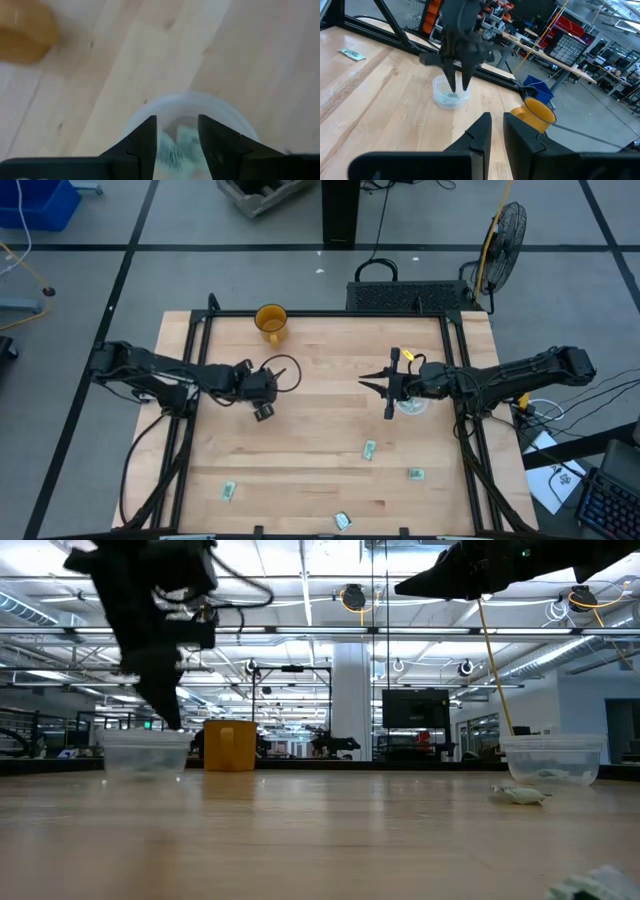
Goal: Pick and place items into bin
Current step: Put the stevia packet into the left transparent bin
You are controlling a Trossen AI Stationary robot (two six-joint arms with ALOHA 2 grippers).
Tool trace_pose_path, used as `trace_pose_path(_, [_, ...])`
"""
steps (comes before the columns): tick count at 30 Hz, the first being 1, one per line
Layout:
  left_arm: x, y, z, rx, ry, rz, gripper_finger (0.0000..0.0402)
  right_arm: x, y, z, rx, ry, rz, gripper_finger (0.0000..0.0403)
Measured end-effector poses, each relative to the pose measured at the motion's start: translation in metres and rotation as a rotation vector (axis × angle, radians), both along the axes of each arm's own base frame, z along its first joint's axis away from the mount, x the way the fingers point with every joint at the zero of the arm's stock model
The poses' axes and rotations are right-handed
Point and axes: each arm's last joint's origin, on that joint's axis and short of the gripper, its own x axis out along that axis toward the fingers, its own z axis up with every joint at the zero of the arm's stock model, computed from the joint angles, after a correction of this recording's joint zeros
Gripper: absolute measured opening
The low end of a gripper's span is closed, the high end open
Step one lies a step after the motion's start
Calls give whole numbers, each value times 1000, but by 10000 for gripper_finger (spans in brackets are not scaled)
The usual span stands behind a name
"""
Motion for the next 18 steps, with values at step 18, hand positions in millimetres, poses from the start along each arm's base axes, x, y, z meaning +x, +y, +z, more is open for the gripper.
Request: trace_pose_path(18, [2, -69, 69, -454, 43, -5, 149, 0, 0, 0, 0, 0, 0, 43])
